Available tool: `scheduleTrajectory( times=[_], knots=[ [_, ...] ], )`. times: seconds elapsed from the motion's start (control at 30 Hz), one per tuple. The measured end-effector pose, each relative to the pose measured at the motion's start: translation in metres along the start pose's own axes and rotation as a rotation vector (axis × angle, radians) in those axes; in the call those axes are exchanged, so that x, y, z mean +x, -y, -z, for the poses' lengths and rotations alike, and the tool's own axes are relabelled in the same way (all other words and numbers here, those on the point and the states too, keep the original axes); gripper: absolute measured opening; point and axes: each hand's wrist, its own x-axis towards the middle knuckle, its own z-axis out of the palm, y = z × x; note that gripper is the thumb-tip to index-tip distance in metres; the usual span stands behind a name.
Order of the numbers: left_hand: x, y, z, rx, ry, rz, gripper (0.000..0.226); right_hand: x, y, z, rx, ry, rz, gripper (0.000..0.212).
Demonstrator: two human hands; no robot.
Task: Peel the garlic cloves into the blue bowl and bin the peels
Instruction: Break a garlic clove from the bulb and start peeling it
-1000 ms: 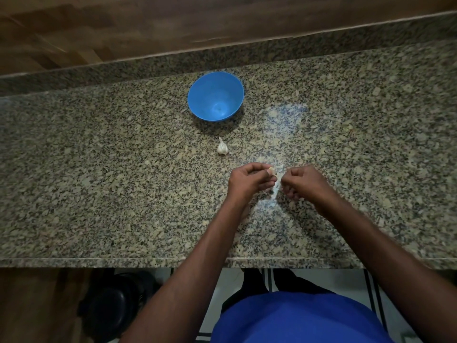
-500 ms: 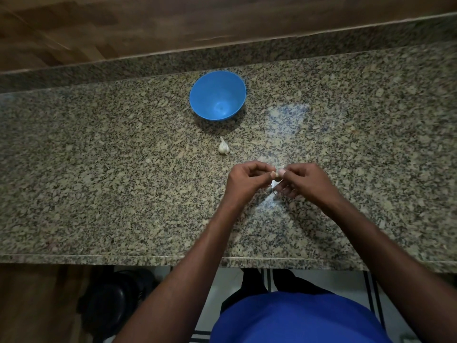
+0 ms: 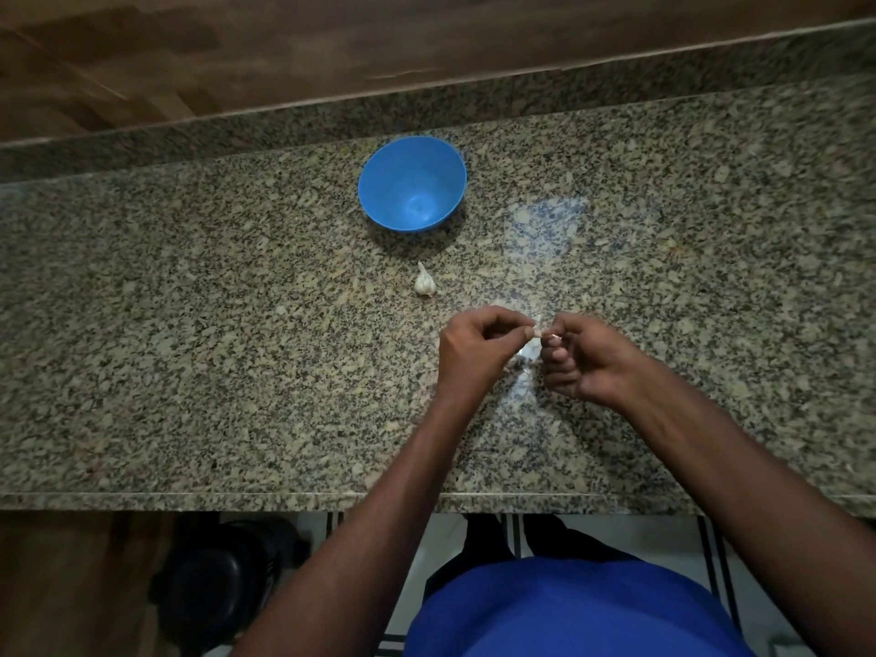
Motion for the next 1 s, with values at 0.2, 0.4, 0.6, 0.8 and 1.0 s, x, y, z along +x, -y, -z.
scheduleTrajectory(
  times=[0.2,0.4,0.6,0.8,1.0],
  knots=[
    [0.000,-0.003,0.001,-0.319,0.047,0.355,0.003,-0.004,-0.008,0.005,-0.748,-0.231,0.653,0.039],
    [0.007,0.004,0.008,-0.317,0.070,0.370,0.009,-0.002,-0.011,0.016,-0.956,-0.300,0.817,0.039],
    [0.005,0.005,0.010,-0.299,0.114,0.246,0.012,-0.004,-0.015,0.017,-1.126,-0.399,0.619,0.022],
    [0.001,0.002,0.008,-0.307,0.119,0.199,0.014,-0.012,-0.011,0.013,-0.937,-0.350,0.579,0.022],
    [0.001,0.003,0.006,-0.393,0.138,0.237,0.017,-0.016,-0.011,0.008,-1.076,-0.462,0.612,0.005]
  ],
)
